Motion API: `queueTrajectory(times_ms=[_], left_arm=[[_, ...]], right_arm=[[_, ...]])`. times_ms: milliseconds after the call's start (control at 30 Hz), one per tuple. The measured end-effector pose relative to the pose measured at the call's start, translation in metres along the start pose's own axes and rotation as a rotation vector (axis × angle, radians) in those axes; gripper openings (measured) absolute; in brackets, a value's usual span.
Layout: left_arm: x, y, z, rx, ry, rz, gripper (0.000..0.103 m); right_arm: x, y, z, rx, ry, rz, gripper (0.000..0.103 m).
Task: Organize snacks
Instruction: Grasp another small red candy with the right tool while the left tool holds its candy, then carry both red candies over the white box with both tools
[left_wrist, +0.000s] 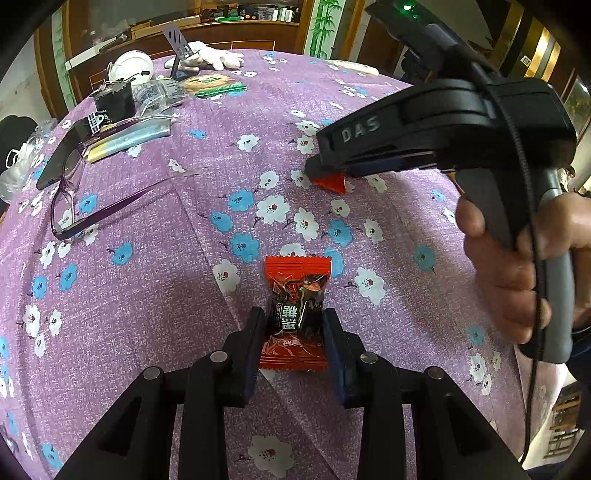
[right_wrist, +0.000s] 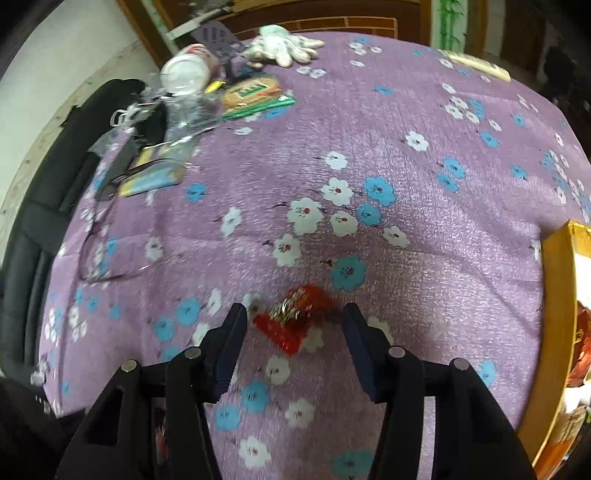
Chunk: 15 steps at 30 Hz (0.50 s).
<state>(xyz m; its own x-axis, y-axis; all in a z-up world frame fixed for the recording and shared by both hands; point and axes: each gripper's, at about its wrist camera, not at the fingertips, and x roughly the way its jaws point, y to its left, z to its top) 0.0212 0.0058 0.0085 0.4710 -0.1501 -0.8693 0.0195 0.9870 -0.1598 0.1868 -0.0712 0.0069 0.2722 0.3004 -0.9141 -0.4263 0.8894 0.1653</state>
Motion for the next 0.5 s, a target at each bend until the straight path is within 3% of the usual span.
queueTrajectory(times_ms=[67, 100, 267, 500], left_arm=[[0.000, 0.000, -0.001, 0.002, -0.002, 0.000, 0.033], [0.000, 0.000, 0.000, 0.003, -0.003, 0.000, 0.033], [-0.002, -0.001, -0.002, 0.005, -0.003, -0.015, 0.033], [-0.004, -0.017, -0.010, 0.023, 0.014, -0.056, 0.033]], right_arm=[[0.000, 0.004, -0.002, -0.022, 0.005, -0.021, 0.031], [-0.001, 0.005, -0.004, -0.027, 0.012, -0.022, 0.020], [-0.014, -0.008, -0.029, 0.000, 0.034, 0.001, 0.020], [-0.049, -0.030, -0.100, 0.075, 0.057, 0.074, 0.019]])
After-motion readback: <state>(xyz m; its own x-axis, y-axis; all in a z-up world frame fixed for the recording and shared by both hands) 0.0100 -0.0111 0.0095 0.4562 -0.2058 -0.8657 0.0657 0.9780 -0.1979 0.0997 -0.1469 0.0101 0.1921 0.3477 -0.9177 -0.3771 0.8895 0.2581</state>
